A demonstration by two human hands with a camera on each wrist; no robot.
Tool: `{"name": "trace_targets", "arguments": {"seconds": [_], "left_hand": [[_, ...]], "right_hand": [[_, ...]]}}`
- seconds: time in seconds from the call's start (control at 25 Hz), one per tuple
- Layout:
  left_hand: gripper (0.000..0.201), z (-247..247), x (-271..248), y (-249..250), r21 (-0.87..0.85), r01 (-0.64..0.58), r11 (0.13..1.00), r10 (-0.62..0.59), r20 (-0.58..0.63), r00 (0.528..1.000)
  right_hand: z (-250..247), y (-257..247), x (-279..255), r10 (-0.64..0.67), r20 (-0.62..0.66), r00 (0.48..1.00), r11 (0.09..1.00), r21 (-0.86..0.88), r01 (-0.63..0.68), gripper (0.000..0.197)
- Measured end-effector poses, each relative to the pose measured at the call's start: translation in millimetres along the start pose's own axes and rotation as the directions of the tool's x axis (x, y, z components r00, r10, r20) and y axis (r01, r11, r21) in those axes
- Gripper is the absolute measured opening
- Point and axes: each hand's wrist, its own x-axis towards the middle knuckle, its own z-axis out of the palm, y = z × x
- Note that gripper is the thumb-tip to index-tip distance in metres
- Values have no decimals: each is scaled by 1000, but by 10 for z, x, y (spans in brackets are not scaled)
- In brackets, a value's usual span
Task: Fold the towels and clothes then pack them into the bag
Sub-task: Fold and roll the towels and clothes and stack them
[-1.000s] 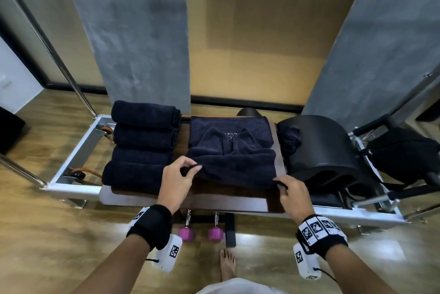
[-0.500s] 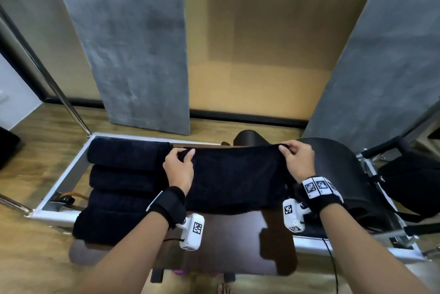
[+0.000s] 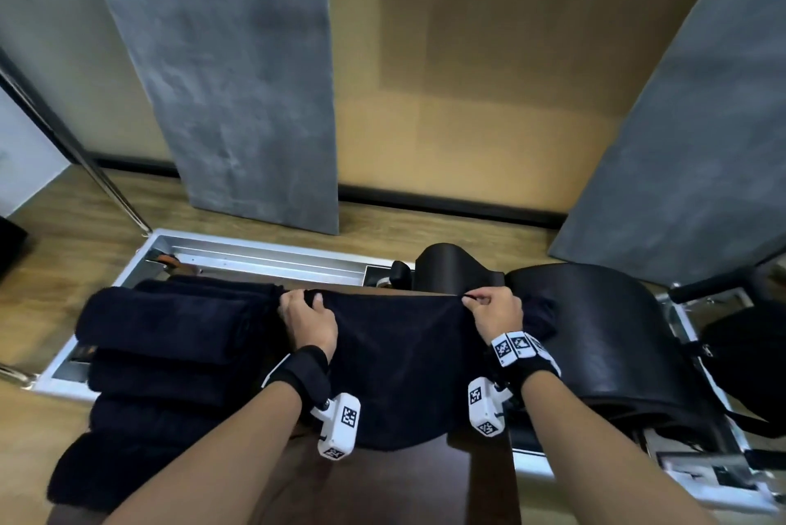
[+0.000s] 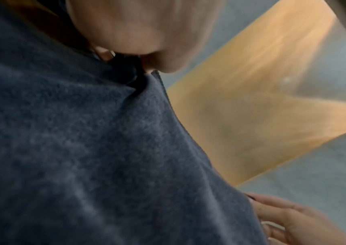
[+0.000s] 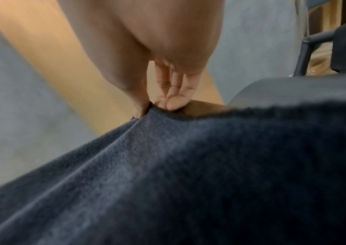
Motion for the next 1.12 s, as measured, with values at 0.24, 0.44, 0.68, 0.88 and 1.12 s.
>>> {"name": "trace_targets", "arguments": {"seconds": [0.24, 0.44, 0.68, 0.88, 1.12], "left_hand": [[22, 12, 28, -104, 63, -60, 996, 62, -34, 998], [10, -51, 11, -175, 83, -88, 993, 88, -1, 996], [27, -251, -155, -206, 40, -83, 996, 76, 138, 987], [9, -483, -440, -362, 164, -204, 965, 156, 265, 951], [17, -891, -860, -531, 193, -311, 931, 266, 227, 937]], "right_hand": [[73, 88, -31, -34, -15, 999, 995, -90, 33, 13], [35, 51, -130, -91, 3, 996, 969, -230, 89, 8], [-14, 29, -361, -28, 63, 998, 961, -274, 44, 13], [-68, 114, -759, -53, 21, 998, 937, -345, 57, 12], [-333, 190, -1192, -72, -69, 995, 992, -113, 64, 16]]}}
